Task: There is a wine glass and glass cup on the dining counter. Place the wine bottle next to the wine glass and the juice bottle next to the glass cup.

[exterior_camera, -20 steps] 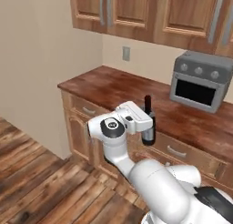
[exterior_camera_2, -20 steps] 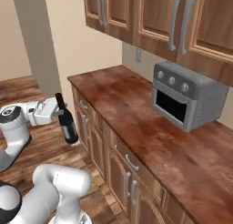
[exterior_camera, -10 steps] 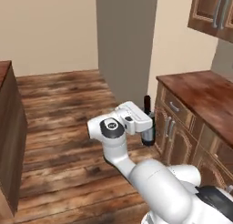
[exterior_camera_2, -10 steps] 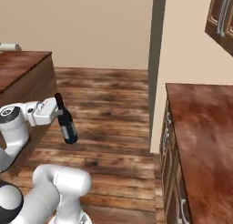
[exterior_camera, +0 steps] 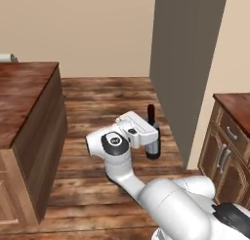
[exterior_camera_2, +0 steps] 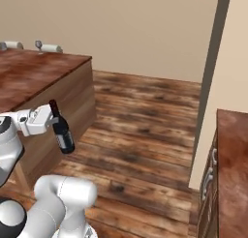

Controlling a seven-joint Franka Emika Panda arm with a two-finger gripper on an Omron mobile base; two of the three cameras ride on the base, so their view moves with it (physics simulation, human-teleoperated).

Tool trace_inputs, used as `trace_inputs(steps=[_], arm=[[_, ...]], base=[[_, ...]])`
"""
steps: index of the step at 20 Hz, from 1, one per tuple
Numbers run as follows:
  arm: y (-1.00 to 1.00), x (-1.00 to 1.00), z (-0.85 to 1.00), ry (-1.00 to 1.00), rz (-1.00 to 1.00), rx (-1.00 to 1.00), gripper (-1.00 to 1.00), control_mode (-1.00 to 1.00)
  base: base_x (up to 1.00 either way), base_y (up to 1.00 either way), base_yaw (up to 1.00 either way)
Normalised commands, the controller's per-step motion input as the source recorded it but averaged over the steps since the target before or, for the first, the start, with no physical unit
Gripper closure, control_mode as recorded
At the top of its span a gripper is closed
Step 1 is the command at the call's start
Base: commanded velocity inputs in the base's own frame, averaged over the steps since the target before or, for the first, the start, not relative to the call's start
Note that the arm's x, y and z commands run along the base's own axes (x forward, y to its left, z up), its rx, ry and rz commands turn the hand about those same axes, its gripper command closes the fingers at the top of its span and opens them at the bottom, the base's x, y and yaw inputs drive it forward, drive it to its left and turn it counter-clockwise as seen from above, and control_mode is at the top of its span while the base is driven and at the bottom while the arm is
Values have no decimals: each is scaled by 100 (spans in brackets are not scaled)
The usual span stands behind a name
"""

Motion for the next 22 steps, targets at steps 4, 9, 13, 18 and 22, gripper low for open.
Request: trace_inputs(steps=[4,9,13,18,22], arm=[[0,0,0,0,0,0,100,100],[0,0,0,0,0,0,100,100],[0,0,0,0,0,0,100,100],[0,0,0,0,0,0,100,100],[0,0,0,0,0,0,100,100]], base=[[86,0,6],[78,0,8],[75,-2,16],[73,-1,18],[71,0,18]])
